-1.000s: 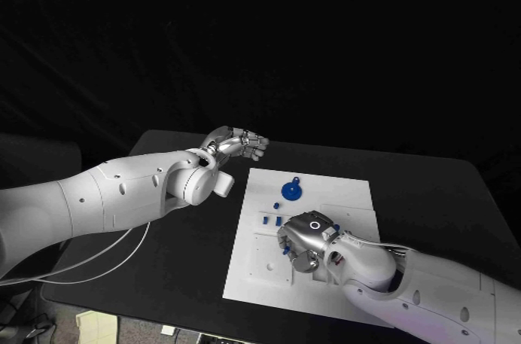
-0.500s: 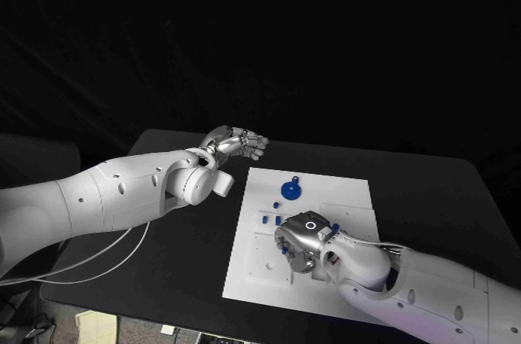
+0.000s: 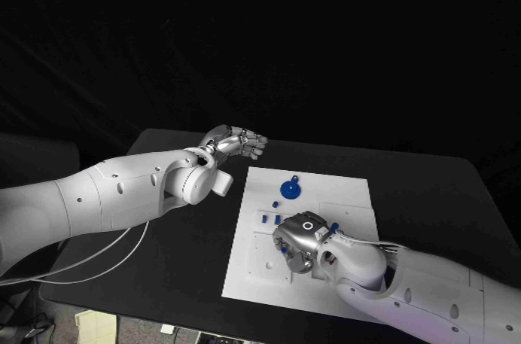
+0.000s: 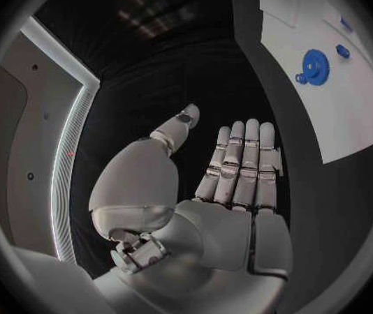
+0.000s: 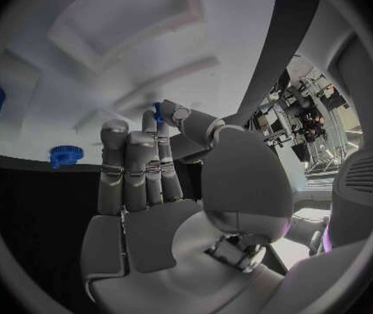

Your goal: Assemble the parts on the task board

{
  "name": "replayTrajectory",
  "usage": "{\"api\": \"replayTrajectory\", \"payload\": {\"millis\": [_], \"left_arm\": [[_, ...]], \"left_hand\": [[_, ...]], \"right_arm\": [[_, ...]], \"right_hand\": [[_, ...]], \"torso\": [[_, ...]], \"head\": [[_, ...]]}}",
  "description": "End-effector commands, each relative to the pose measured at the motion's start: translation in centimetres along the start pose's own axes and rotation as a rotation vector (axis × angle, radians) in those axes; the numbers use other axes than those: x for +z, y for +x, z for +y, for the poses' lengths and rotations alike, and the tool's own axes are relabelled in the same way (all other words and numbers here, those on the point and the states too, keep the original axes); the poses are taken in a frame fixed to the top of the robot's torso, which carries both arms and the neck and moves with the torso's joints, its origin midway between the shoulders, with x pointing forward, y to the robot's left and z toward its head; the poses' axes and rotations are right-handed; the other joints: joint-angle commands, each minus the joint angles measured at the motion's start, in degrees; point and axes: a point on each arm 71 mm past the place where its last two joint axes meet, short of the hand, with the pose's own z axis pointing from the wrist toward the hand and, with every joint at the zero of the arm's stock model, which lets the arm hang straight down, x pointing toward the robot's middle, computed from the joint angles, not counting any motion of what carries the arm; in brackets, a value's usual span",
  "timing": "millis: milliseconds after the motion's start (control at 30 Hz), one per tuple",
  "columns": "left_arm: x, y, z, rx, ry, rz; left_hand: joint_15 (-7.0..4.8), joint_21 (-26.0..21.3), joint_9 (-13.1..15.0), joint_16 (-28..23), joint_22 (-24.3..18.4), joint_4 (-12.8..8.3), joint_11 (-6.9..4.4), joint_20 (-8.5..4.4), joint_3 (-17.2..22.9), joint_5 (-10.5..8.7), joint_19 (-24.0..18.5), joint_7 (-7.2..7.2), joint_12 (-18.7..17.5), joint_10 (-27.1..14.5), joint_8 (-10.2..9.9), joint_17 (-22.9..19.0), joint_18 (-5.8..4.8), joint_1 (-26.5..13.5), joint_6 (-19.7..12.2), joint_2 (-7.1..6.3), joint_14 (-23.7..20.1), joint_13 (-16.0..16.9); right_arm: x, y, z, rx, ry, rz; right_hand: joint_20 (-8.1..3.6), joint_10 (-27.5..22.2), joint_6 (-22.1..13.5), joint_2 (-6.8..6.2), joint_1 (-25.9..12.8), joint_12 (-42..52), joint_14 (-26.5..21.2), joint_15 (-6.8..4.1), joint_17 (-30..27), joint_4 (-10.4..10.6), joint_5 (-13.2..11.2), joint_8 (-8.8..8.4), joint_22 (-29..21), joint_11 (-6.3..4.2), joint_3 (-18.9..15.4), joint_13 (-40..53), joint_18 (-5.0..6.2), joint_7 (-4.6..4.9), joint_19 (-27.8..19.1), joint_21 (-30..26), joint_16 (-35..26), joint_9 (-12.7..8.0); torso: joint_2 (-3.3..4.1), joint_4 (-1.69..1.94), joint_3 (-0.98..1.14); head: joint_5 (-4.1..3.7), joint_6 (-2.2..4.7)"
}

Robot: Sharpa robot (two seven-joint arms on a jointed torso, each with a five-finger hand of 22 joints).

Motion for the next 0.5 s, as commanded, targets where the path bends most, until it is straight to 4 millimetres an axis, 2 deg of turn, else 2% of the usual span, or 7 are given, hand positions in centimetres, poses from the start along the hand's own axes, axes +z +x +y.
{"api": "replayTrajectory", "payload": {"millis": [33,133,233,400,433,500], "left_arm": [[-0.02,0.10,-0.14,-0.007,0.005,0.010],[-0.01,0.14,-0.15,-0.007,0.005,0.011],[-0.03,0.09,-0.17,-0.005,0.008,0.005],[-0.06,0.02,-0.14,-0.006,0.005,0.006],[-0.06,0.02,-0.13,-0.006,0.004,0.006],[-0.08,-0.06,-0.11,-0.005,0.003,0.005]], "left_hand": [[0.40,-0.3,-0.1,-0.2,0.1,0.3,0.33,0.31,-0.2,0.01,0.0,0.11,0.0,-0.2,0.3,0.1,0.72,-0.3,-0.5,0.07,0.1,-0.1],[0.40,-0.4,-0.1,-0.3,0.1,0.3,0.34,0.31,-0.2,0.01,-0.1,0.11,0.0,-0.2,0.3,0.1,0.72,-0.3,-0.5,0.05,0.1,-0.1],[0.41,-0.4,-0.1,-0.3,0.1,0.4,0.34,0.32,-0.2,0.02,-0.1,0.11,0.0,-0.2,0.3,0.1,0.72,-0.3,-0.5,0.04,0.0,-0.1],[0.41,-0.4,-0.1,-0.3,0.1,0.4,0.34,0.32,-0.2,0.02,-0.1,0.11,0.0,-0.2,0.3,0.1,0.72,-0.3,-0.5,0.04,0.1,-0.1],[0.41,-0.4,-0.1,-0.3,0.1,0.4,0.34,0.32,-0.2,0.02,-0.1,0.11,0.0,-0.2,0.3,0.1,0.72,-0.3,-0.5,0.04,0.1,-0.1],[0.41,-0.4,-0.1,-0.3,0.1,0.4,0.34,0.32,-0.2,0.02,-0.1,0.12,0.0,-0.2,0.3,0.1,0.72,-0.3,-0.5,0.05,0.1,-0.2]], "right_arm": [[-0.10,0.52,-0.10,-0.003,0.000,0.029],[-0.09,0.47,-0.11,0.014,-0.001,0.021],[-0.12,0.34,-0.28,0.035,0.007,-0.001],[-0.34,0.07,-0.49,0.058,0.017,-0.039],[-0.41,0.01,-0.45,0.062,0.018,-0.045],[-0.47,-0.19,-0.45,0.068,0.022,-0.069]], "right_hand": [[-0.47,4.4,0.2,0.15,-0.9,-0.2,-0.8,-0.41,0.1,0.0,0.1,0.08,1.1,0.49,0.3,0.1,2.14,-0.03,-0.1,0.3,0.4,0.0],[-0.44,4.3,0.1,0.14,-0.9,-0.4,-0.9,-0.35,0.0,-0.1,0.0,-0.05,1.1,0.56,0.4,0.1,2.14,0.03,-0.3,0.3,0.3,0.0],[-0.19,3.5,-0.7,-0.68,-1.0,-1.2,-1.3,-0.01,-0.4,0.0,0.2,-0.61,0.9,0.91,0.9,0.1,2.14,0.41,-0.8,-0.1,-0.3,-0.1],[-0.11,3.3,-1.1,-1.03,-1.1,-1.4,-1.4,0.11,-0.5,0.1,0.2,-0.83,0.9,1.03,1.0,0.1,2.14,0.55,-0.9,-0.1,-0.5,-0.2],[0.16,-2.3,-7.0,-2.71,-2.9,-4.5,-2.6,2.00,-0.7,-2.8,0.1,-3.91,1.0,3.06,-1.5,-1.2,2.02,3.08,-2.6,-0.7,-1.1,-1.2],[0.50,-4.0,-8.9,-2.60,-4.1,-5.5,-3.7,2.83,-0.8,-3.8,0.0,-4.71,1.1,3.89,-2.9,-1.5,2.01,3.92,-3.8,-1.1,-1.4,-1.4]], "torso": [[0.01,-0.08,-0.01],[0.00,-0.09,0.02],[-0.01,-0.03,0.06],[-0.01,-0.10,0.06],[-0.01,-0.09,0.06],[0.02,-0.06,0.07]], "head": [[-0.35,0.06],[-0.36,0.09],[-0.42,0.12],[-0.63,0.15],[-0.63,0.16],[-0.55,0.08]]}}
